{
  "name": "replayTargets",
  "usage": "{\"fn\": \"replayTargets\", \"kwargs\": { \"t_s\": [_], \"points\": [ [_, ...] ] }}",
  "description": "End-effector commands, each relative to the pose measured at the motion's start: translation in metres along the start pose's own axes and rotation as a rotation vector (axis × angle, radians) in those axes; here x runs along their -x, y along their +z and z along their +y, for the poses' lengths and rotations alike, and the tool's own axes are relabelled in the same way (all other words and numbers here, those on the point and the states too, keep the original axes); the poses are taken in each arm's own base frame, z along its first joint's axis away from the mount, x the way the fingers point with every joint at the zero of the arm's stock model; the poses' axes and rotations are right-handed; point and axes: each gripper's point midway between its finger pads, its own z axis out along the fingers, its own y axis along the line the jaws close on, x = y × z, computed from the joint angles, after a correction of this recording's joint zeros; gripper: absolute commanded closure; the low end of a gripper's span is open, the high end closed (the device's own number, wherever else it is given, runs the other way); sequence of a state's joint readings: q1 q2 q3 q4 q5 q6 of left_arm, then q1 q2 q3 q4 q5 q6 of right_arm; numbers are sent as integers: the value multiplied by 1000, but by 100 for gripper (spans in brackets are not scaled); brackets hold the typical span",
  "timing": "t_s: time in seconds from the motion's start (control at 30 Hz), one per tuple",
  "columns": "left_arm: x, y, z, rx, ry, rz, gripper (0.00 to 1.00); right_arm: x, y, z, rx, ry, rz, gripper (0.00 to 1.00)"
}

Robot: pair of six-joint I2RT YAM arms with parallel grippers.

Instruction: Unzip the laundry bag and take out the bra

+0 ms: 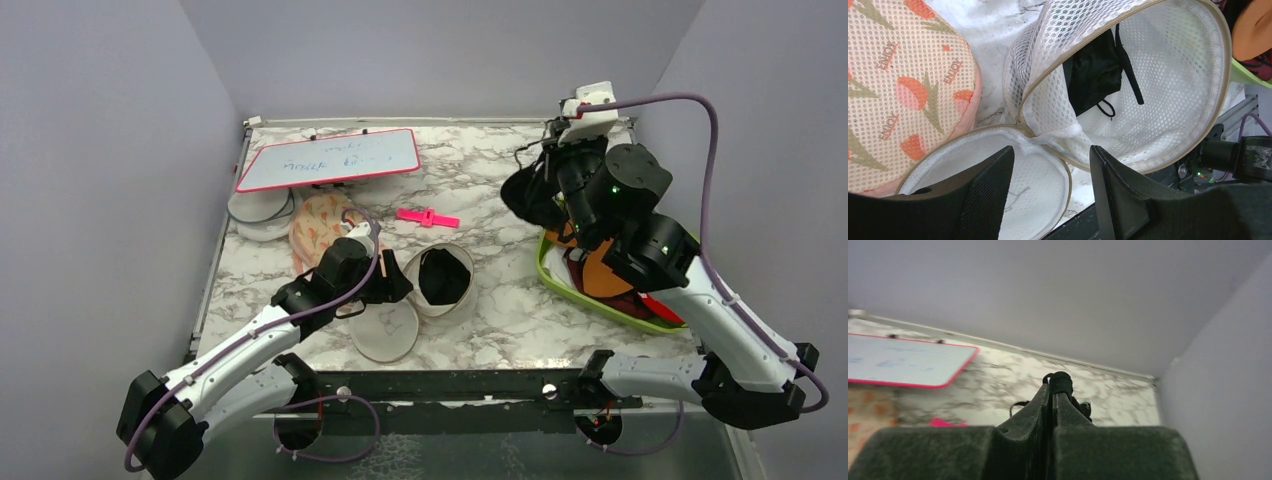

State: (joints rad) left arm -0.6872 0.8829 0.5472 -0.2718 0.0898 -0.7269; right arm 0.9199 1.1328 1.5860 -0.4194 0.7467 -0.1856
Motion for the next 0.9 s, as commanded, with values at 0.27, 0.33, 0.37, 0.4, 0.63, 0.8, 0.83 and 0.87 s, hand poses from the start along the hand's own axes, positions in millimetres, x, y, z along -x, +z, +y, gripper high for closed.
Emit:
{"fn": "replayTargets", "kwargs": {
  "t_s": [0.27,0.33,0.37,0.4,0.63,0.8,0.83,0.87],
  "points": [
    [10,-11,-12,-40,14,-17,49,-82,7,-164,-580,46,162,99],
    [10,-13,-13,-40,21,-17,49,-106,6,-179,-638,84,197,99],
    [10,-14,-13,-40,22,-17,49,-122,5,-190,-669,117,214,99],
    [11,-15,-13,-38,24,-20,49,-137,5,-193,-683,153,229,99],
    [11,-20,-15,-49,31,-24,49,-267,-8,-210,-825,457,388,99],
    [12,-21,-14,-48,34,-29,49,-373,-42,-216,-1013,673,539,99],
    [11,-22,-14,-50,34,-28,49,-393,-55,-221,-1081,720,566,99],
    [11,-22,-14,-50,33,-28,49,-410,-73,-230,-1161,767,577,99]
  ]
}}
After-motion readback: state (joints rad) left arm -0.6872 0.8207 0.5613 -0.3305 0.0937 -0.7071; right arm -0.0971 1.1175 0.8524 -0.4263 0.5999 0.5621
